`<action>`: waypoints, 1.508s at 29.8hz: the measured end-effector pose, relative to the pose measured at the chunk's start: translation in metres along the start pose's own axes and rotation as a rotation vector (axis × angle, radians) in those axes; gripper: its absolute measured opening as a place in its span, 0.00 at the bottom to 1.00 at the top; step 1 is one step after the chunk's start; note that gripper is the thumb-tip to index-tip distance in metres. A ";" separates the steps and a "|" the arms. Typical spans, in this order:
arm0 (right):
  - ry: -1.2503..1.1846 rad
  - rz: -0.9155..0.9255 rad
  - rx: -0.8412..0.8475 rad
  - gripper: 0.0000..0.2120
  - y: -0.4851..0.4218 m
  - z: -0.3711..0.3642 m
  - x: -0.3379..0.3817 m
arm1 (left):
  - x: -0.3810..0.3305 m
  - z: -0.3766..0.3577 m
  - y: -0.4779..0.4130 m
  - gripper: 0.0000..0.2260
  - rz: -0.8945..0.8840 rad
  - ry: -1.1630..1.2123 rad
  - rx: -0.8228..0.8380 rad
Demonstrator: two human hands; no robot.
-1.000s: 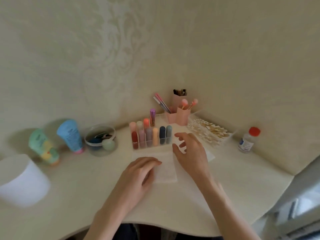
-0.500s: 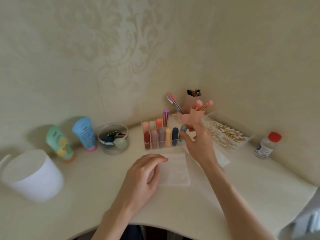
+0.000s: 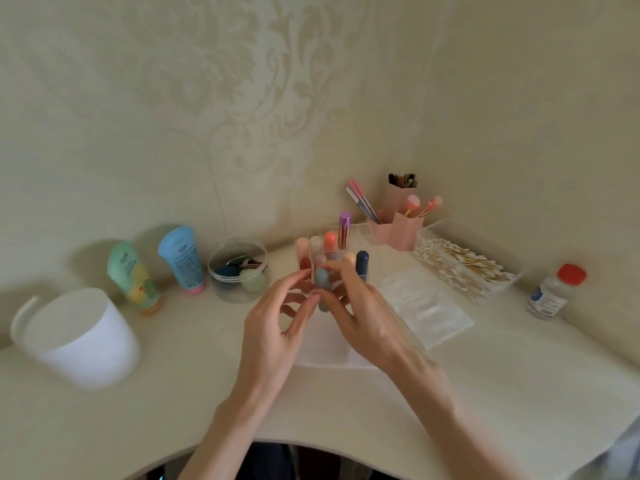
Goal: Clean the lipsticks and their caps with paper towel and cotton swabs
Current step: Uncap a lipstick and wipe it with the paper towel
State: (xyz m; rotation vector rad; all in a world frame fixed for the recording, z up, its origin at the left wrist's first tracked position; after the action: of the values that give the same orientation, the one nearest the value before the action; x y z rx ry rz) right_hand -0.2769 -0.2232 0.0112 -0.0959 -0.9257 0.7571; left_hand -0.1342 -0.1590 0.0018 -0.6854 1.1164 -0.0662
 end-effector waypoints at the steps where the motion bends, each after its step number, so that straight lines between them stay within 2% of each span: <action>1: 0.022 0.017 -0.002 0.15 0.001 -0.001 0.002 | 0.002 0.000 0.000 0.16 0.010 0.007 0.001; 4: 0.034 0.077 -0.048 0.14 0.003 -0.006 0.004 | 0.007 0.002 -0.001 0.17 0.051 0.028 -0.017; 8: -0.024 0.060 -0.020 0.16 0.004 -0.004 -0.004 | 0.012 0.007 -0.001 0.11 0.107 0.052 -0.099; 9: -0.033 0.022 -0.060 0.14 0.004 0.002 -0.010 | 0.013 0.009 -0.001 0.10 0.123 0.068 -0.120; 11: -0.001 -0.088 -0.275 0.13 0.006 0.024 -0.030 | 0.014 0.011 0.000 0.08 0.152 0.109 -0.149; 13: 0.149 -0.229 -0.451 0.12 0.010 0.044 -0.052 | 0.014 0.011 0.000 0.08 0.158 0.129 -0.153; 14: 0.248 -0.266 -0.482 0.13 0.011 0.050 -0.058 | 0.013 0.011 0.000 0.08 0.154 0.131 -0.151; 17: 0.418 -0.263 -0.422 0.16 0.009 0.051 -0.072 | 0.014 0.010 0.000 0.08 0.145 0.124 -0.146; 21: 0.419 -0.221 -0.430 0.14 0.002 0.048 -0.072 | 0.016 0.010 0.001 0.08 0.143 0.117 -0.138; 26: 0.417 -0.215 -0.381 0.07 0.000 0.043 -0.072 | 0.014 0.010 0.001 0.08 0.134 0.116 -0.131; 32: 0.463 -0.194 -0.365 0.07 0.000 0.041 -0.065 | 0.011 0.007 0.002 0.07 0.127 0.111 -0.104; 45: 0.407 -0.187 -0.347 0.07 0.002 0.043 -0.070 | 0.011 0.009 0.004 0.09 0.128 0.110 -0.102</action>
State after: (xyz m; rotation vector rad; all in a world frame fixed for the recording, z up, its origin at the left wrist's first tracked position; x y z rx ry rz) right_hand -0.3354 -0.2755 -0.0111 -0.4463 -0.6558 0.3769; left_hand -0.1226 -0.1563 -0.0069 -0.7064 1.2736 0.0637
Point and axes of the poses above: each hand's wrist, its own y-axis away from the middle knuckle, its own z-axis out of the back of the hand, x = y × z, the point moved 5 cm from there along -y, towards the middle knuckle, and after that the axes turned 1 degree about -y, right-handed, at the moved point
